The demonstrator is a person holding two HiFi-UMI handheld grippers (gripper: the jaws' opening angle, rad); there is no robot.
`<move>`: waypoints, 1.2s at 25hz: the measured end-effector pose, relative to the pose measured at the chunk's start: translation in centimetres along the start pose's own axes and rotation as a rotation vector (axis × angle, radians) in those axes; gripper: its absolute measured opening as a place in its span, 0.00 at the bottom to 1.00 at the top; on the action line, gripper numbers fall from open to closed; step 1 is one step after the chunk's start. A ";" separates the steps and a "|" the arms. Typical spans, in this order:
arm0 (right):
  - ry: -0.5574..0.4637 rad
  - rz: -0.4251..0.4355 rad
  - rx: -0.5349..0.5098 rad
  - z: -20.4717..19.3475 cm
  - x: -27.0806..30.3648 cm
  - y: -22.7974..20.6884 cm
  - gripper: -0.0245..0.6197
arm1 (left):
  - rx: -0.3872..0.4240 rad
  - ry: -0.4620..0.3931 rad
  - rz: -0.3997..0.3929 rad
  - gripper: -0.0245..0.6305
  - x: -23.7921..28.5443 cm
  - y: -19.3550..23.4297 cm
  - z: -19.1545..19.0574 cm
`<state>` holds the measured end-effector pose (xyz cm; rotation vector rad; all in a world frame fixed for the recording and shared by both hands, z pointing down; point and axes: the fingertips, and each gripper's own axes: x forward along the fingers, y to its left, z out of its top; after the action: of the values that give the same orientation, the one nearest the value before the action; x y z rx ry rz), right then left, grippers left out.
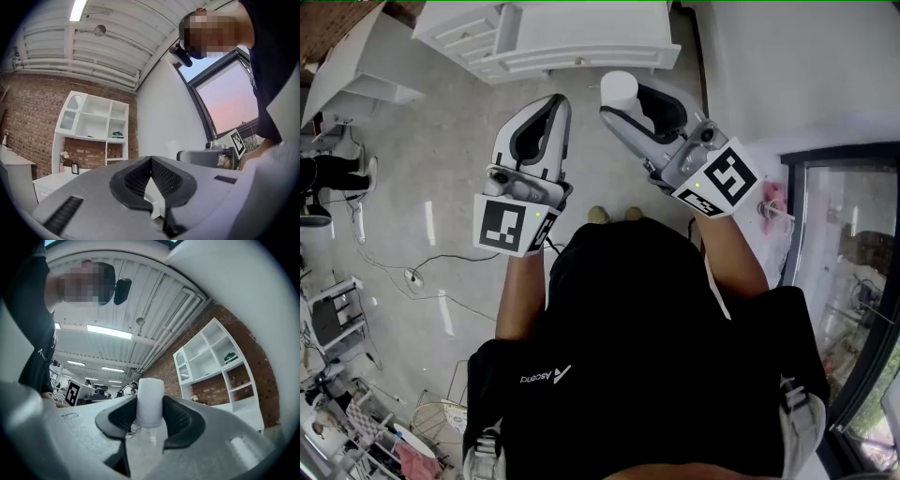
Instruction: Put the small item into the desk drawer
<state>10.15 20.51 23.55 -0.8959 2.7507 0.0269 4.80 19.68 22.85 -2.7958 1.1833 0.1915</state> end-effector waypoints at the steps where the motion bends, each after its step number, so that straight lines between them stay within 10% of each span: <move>1: -0.001 0.003 -0.001 0.1 -0.1 -0.2 0.30 | 0.000 0.002 0.006 0.04 0.1 -0.1 0.0; 18: 0.002 0.041 0.002 1.2 -1.3 -4.0 0.30 | 0.009 0.015 0.087 0.04 2.7 0.4 -0.6; 30: 0.042 0.037 -0.036 -1.9 6.6 -9.9 0.30 | 0.036 -0.009 0.075 0.04 7.1 9.8 -3.0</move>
<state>10.29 8.53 24.43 -0.8646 2.8136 0.0656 2.89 7.47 24.29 -2.7189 1.2778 0.1864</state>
